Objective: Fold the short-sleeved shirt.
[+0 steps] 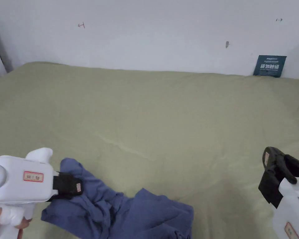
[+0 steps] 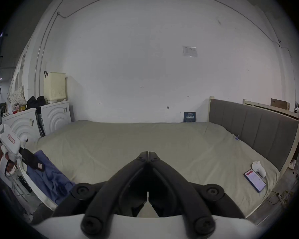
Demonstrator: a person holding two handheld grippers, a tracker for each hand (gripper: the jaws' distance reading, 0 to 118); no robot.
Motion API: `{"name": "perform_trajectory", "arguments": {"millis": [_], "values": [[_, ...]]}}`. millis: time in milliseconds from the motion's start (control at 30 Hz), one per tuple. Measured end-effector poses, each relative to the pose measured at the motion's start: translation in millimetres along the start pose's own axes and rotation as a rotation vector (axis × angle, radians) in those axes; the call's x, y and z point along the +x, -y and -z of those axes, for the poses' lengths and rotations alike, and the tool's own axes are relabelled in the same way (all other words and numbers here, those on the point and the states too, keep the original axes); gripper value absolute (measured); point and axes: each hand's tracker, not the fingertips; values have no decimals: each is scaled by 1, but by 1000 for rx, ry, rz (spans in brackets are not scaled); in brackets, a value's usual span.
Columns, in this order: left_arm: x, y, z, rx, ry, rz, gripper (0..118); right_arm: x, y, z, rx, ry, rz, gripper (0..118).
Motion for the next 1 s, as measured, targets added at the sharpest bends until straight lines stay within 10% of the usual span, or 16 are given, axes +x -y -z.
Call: {"name": "perform_trajectory", "arguments": {"millis": [400, 467, 567, 767, 800, 867, 1000], "values": [[159, 41, 127, -151, -70, 303, 18, 17, -19, -23, 103, 78, -40, 0], [173, 52, 151, -190, -6, 327, 91, 21, -17, -23, 89, 84, -37, 0], [174, 57, 160, -223, 105, 256, 118, 26, -13, -24, 64, 95, -40, 0], [137, 36, 95, -68, 220, 122, 97, 30, -9, -22, 39, 105, -9, 0], [130, 34, 86, -46, 250, 93, 79, 29, -9, -20, 36, 100, 1, 0], [116, 34, 80, -32, 335, 43, 0, 25, -9, -18, 26, 91, 14, 0], [97, 47, 121, -187, 480, -54, 0, 19, 1, -13, -11, 54, 40, 0]]}}
